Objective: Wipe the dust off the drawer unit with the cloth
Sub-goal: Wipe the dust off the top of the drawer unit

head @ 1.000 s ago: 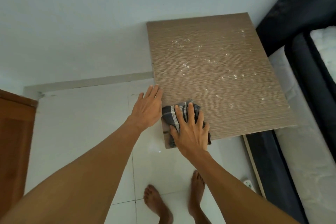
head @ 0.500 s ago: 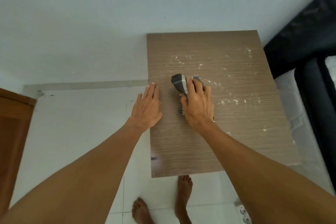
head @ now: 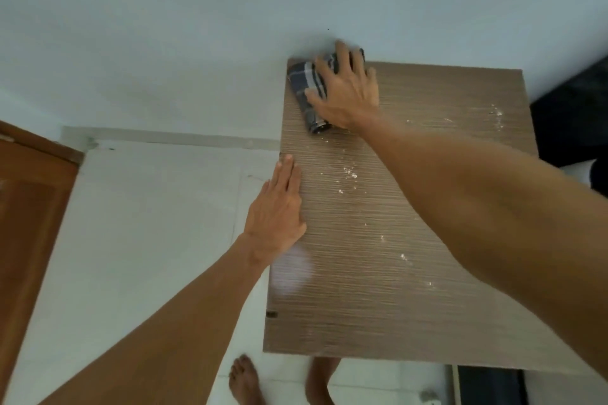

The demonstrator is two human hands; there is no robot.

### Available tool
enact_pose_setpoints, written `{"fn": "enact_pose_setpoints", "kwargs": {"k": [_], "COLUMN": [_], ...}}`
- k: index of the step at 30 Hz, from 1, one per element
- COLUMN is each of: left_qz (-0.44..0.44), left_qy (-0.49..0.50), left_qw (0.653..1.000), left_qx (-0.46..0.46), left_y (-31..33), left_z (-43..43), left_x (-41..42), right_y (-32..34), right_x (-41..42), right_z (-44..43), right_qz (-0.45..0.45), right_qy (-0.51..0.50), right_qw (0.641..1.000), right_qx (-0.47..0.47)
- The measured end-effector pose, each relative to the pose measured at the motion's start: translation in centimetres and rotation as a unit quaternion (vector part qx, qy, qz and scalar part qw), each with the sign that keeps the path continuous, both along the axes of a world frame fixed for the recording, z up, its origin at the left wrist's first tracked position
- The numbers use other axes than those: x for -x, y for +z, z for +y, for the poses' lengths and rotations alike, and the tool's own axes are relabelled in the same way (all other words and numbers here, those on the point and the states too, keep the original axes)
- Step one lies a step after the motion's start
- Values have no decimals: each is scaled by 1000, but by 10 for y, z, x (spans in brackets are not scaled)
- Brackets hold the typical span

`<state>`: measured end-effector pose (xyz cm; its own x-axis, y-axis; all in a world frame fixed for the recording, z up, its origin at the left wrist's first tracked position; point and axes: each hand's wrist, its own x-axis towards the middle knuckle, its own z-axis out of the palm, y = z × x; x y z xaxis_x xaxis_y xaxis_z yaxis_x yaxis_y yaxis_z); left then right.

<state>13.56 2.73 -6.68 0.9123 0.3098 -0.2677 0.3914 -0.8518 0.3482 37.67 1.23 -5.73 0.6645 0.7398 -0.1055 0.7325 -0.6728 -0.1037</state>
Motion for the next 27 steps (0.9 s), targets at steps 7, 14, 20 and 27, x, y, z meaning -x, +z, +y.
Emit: {"fn": "enact_pose_setpoints", "kwargs": {"k": [7,14,20,27], "left_qz": [-9,8,23,31], "left_qy": [6,11,24,-24], "left_qw": [1000,1000,999,997], "left_qx": [6,-5,-40,-67], "left_y": [-3,7,18,18], "left_z": [1,7,14,10], "left_x": [2,3,18,42], "right_y": [-24,-26,-24,-22], "right_x": [5,54,110,182], "right_z": [-15,-51,-94,-146], "right_qz": [61,42,48,51], "right_qy": [24,75,82,107], "right_qw": [996,995,994,991], "right_qx": [61,54,59,64]}}
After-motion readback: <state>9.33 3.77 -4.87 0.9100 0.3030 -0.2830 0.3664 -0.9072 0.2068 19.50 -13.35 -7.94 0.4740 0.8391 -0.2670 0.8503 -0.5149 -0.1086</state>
